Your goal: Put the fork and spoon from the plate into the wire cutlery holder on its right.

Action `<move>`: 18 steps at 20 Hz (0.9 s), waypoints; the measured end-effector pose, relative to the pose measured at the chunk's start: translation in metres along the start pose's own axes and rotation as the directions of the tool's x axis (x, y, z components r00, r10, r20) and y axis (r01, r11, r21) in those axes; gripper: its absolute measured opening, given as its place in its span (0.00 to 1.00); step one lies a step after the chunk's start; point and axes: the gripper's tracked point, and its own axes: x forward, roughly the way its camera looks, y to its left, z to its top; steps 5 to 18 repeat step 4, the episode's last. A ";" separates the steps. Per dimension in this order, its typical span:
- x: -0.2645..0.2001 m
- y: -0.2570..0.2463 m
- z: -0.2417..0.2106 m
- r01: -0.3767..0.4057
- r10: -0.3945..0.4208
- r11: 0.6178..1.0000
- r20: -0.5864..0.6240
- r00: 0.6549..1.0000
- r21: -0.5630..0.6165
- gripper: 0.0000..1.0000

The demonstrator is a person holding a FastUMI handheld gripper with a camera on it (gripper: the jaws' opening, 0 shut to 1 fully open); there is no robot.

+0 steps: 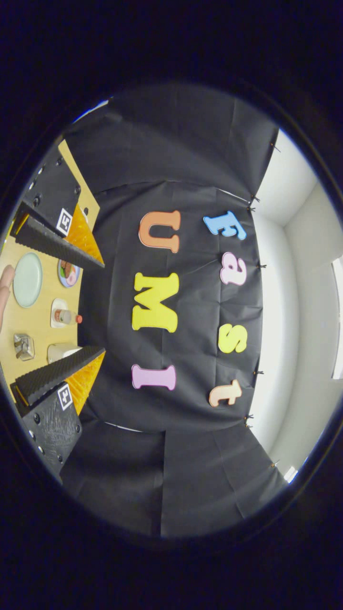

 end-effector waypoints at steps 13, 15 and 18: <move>-0.001 -0.007 -0.002 -0.002 0.002 1.000 -0.002 1.000 -0.004 0.96; -0.001 -0.007 -0.002 -0.002 0.002 1.000 -0.002 1.000 -0.004 0.96; -0.001 -0.007 -0.002 -0.002 0.002 1.000 -0.002 1.000 -0.004 0.96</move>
